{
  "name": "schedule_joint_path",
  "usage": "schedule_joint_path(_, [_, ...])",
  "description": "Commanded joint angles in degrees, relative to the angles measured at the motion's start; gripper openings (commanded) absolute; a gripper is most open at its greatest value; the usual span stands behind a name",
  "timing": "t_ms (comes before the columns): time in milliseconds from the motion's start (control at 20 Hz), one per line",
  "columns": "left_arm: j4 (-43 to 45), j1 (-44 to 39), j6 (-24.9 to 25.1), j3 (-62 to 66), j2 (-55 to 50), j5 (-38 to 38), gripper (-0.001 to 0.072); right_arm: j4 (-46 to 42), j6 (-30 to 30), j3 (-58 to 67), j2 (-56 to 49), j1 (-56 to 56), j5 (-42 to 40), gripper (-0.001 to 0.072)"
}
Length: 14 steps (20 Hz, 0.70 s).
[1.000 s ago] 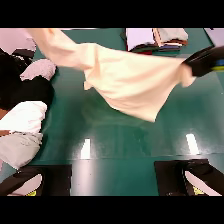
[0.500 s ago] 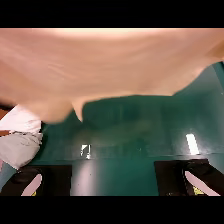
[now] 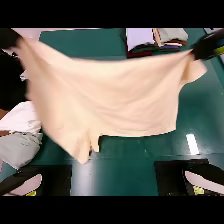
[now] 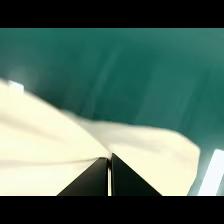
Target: Fold the shirts.
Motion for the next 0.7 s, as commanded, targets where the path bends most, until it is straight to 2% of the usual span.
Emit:
schedule_joint_path(0, [-2.1,0.0,-0.3,-5.2,-14.0,1.5,0.0025,0.3,-2.5,-7.0,-11.5,0.0,-2.7,0.0012])
schedule_joint_path(150, [-2.3,0.0,-0.2,-5.2,-19.6,3.0,0.0042,0.3,-4.0,-5.5,-20.5,-0.1,-4.7,0.0014])
schedule_joint_path(200, [-2.2,0.0,-0.3,-5.2,-19.6,3.8,0.0306,1.5,-5.3,-3.5,-22.5,-0.5,-4.5,0.0019])
schedule_joint_path(250, [-2.5,0.3,-0.5,-4.9,-19.4,3.8,0.0515,4.4,-5.9,-1.1,-24.0,-1.4,-4.3,0.0124])
schedule_joint_path(300, [-3.1,0.9,-0.7,-3.8,-19.2,2.8,0.0517,8.4,-6.3,1.4,-24.9,-2.6,-4.3,0.023])
schedule_joint_path(350, [-3.8,1.9,-0.7,-2.9,-18.5,1.1,0.0517,12.1,-6.9,3.4,-25.0,-4.0,-3.9,0.0268])
schedule_joint_path(500, [-4.5,5.9,-0.7,-2.8,-13.9,-4.1,0.0517,18.6,-8.6,4.4,-21.2,-10.0,-1.2,0.0269])
schedule_joint_path(650, [-4.6,9.8,-0.7,-9.1,-7.2,-6.7,0.0517,22.9,-9.9,-7.2,-12.0,-19.2,-0.7,0.0268])
